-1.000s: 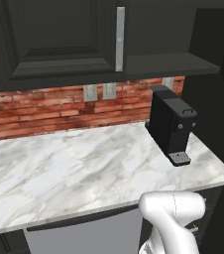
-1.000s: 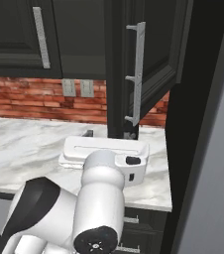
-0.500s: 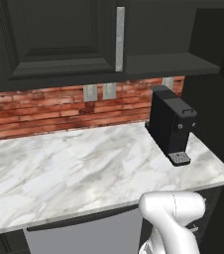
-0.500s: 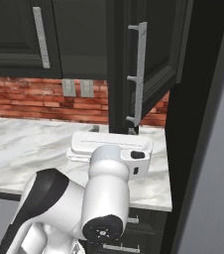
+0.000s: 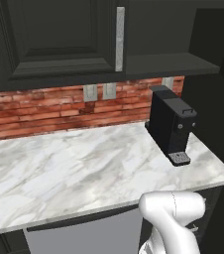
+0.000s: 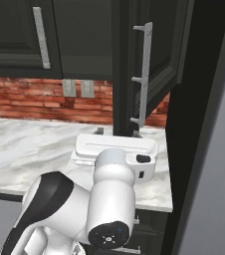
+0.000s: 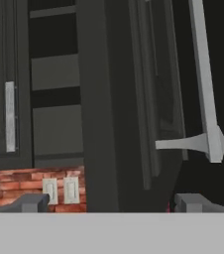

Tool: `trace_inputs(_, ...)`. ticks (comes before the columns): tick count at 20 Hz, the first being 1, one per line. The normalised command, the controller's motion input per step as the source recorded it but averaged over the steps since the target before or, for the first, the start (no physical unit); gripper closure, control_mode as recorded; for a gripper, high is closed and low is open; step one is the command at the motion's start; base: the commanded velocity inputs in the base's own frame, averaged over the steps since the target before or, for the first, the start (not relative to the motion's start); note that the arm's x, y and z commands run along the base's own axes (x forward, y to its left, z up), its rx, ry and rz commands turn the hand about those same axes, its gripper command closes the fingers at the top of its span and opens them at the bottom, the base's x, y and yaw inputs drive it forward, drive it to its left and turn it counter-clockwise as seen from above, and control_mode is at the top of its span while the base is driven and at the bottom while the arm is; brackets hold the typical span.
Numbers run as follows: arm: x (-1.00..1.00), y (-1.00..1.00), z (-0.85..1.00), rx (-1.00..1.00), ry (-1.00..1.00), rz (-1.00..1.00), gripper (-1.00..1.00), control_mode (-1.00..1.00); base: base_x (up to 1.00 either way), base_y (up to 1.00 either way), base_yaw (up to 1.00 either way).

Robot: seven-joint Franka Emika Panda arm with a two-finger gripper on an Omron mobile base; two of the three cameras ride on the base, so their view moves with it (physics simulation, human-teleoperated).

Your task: Close all open cabinet doors.

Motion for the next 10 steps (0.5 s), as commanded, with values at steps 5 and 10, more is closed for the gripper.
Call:
trace_inputs(5, 0.0, -0.01, -0.02, 0.0, 0.0, 0.0, -1.0, -1.0, 0.0, 0.0, 0.0)
trace_inputs(10, 0.0, -0.17, 0.0, 0.0, 0.0, 0.0, -1.0, -1.0, 0.0, 0.0, 0.0)
